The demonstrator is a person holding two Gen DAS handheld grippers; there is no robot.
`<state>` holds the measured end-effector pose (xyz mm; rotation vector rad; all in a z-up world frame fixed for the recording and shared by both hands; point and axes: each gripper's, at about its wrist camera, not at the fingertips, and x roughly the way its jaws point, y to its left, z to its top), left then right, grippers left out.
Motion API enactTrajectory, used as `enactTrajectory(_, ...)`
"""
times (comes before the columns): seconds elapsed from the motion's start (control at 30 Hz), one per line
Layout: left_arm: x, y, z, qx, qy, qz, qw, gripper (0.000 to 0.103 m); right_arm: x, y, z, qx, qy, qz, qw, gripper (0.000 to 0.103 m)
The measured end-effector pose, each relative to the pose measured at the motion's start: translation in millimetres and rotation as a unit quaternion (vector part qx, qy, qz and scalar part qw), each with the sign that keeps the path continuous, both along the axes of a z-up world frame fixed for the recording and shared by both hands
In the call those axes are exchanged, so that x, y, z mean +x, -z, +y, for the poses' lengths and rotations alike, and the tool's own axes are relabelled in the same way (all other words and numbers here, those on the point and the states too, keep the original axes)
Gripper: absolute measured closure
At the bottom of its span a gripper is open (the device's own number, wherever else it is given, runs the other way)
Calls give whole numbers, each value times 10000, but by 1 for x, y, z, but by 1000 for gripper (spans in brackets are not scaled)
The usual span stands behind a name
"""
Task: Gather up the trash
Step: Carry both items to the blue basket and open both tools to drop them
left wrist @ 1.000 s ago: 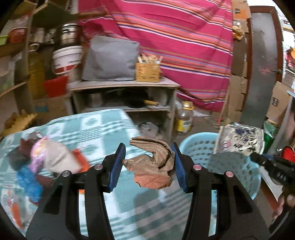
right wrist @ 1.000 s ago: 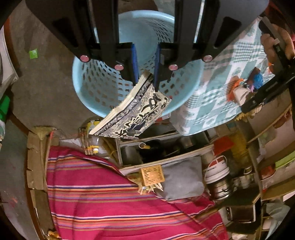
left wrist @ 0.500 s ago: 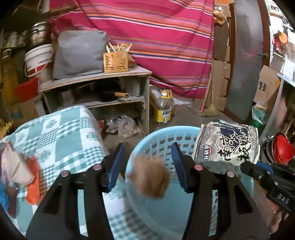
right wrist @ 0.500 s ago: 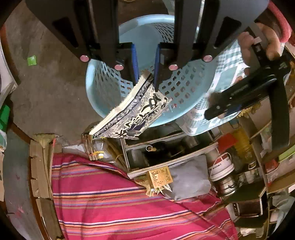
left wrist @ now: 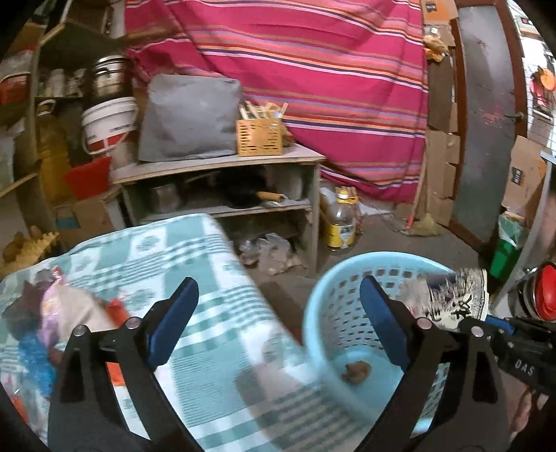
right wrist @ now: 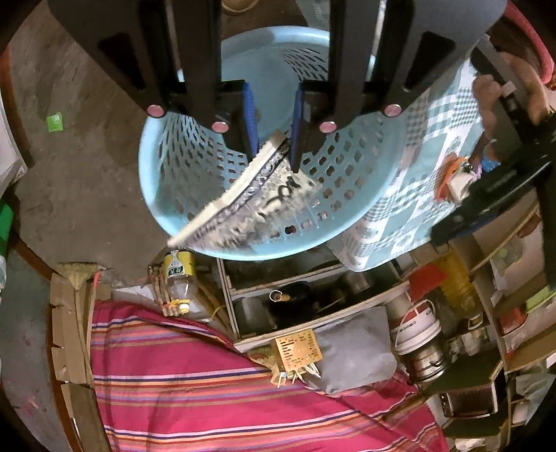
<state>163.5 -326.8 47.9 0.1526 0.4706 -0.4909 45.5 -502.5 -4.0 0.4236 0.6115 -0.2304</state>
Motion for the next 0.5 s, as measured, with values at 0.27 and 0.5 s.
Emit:
enactTrajectory(0.27, -3, -11, 67, 42, -504, -116, 9987, 7, 6, -2, 10, -137, 379, 92, 9991, 38)
enactTrajectory(0.5, -9, -15, 144, 87, -1010, -145, 9947, 6, 15, -26, 46, -462, 368, -348, 9976, 29)
